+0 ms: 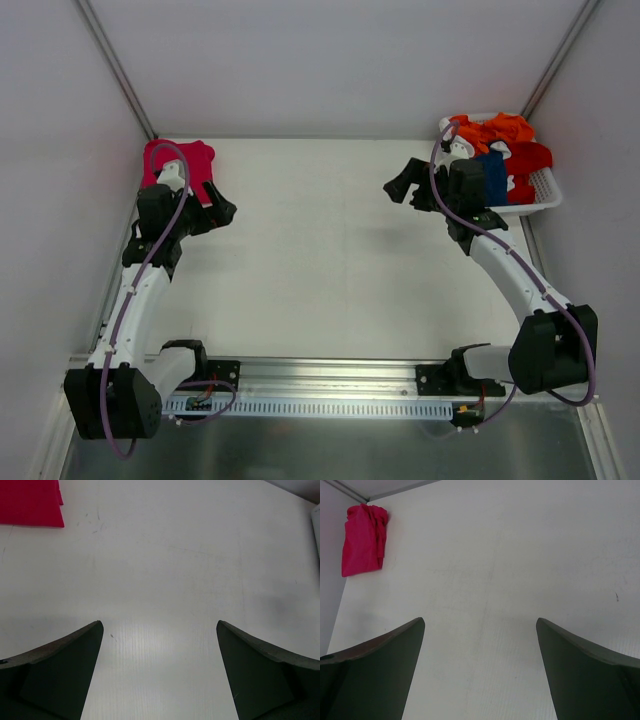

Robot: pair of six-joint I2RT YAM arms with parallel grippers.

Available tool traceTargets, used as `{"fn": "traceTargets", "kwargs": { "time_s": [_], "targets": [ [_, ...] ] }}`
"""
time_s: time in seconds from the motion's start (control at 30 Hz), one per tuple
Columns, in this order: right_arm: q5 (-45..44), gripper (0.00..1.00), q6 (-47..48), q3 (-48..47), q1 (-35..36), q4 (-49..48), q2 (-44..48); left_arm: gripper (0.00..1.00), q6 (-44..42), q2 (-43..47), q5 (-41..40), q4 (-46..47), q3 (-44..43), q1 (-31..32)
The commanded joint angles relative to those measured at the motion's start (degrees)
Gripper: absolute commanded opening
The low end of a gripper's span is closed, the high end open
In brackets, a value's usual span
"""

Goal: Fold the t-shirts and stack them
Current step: Reset both grippers

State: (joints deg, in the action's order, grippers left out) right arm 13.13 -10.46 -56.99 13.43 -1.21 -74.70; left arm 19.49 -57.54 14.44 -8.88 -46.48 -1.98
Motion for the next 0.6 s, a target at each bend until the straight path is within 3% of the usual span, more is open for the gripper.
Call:
{"fn": "traceTargets", "kwargs": {
  "time_s": [0.0, 0.1, 0.23, 0.43, 0.57],
  "targets": [
    [1.11, 1.00, -0.61, -3.39, 0.28, -2.48, 0.69, 0.99, -0.58, 0.59, 3.21, -0.25, -3.70, -1.18],
    [1.99, 1.00, 0.17, -4.35, 0.37, -2.74, 0.69, 0.99, -1.82, -1.78, 17.75, -1.65, -7.73, -3.98],
    [4.36, 1.00, 2.02, -6.11, 0.28, -2.74, 0.87, 0.99, 3.19, -3.11, 16.85, -2.19, -7.93, -5.14],
    [4.36, 1.00, 2.11, -7.96, 0.37, -1.77, 1.13, 0.99, 3.98, -6.18, 27.56, -2.63, -9.77, -7.34],
    [4.98, 0.99, 2.37, -8.05, 0.37, -1.25, 0.95, 0.99, 2.58, -6.80, 28.80, -2.63, -11.17, -7.69]
  ]
}}
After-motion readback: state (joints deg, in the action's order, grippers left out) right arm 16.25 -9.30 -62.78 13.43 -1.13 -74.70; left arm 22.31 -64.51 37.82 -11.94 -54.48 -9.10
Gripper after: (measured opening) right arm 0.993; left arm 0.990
